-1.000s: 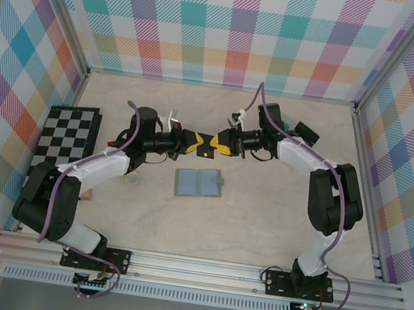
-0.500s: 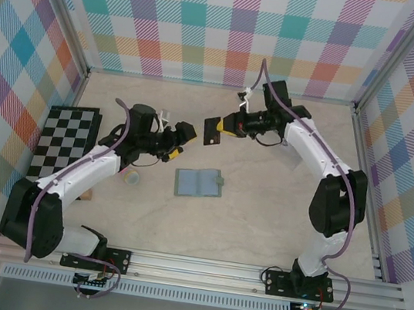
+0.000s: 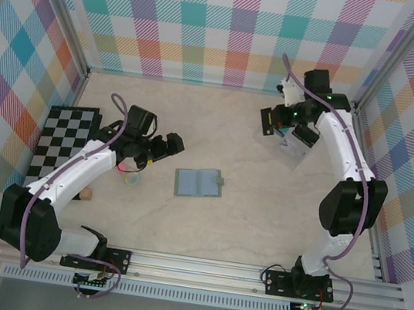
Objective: Take the credit cards out of the card holder
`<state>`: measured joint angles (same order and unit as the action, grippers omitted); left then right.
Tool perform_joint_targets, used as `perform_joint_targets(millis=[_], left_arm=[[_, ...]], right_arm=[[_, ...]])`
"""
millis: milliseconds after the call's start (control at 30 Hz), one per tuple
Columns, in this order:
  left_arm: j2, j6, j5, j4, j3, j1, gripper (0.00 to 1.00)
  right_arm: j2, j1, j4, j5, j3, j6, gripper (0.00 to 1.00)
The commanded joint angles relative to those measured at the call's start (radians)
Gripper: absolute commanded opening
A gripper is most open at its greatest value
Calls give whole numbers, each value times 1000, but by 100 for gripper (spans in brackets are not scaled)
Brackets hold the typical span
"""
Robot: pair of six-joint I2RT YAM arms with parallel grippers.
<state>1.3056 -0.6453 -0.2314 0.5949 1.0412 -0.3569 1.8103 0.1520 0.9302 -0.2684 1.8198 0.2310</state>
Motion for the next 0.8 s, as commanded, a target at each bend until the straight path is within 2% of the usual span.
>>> perform_joint_targets(millis=[0, 300, 433, 767], left_arm=[[0, 47, 25, 54, 33, 12, 100], [24, 50, 4, 59, 40, 16, 100], [22, 58, -16, 57, 39, 16, 100], [20, 51, -25, 48, 40, 18, 100]], right_arm=[[-46, -74, 35, 91, 15, 162, 0], [-41, -190, 5, 139, -19, 252, 0], [1, -197, 45, 167, 24, 386, 0], [125, -197, 119, 196, 142, 488, 0]])
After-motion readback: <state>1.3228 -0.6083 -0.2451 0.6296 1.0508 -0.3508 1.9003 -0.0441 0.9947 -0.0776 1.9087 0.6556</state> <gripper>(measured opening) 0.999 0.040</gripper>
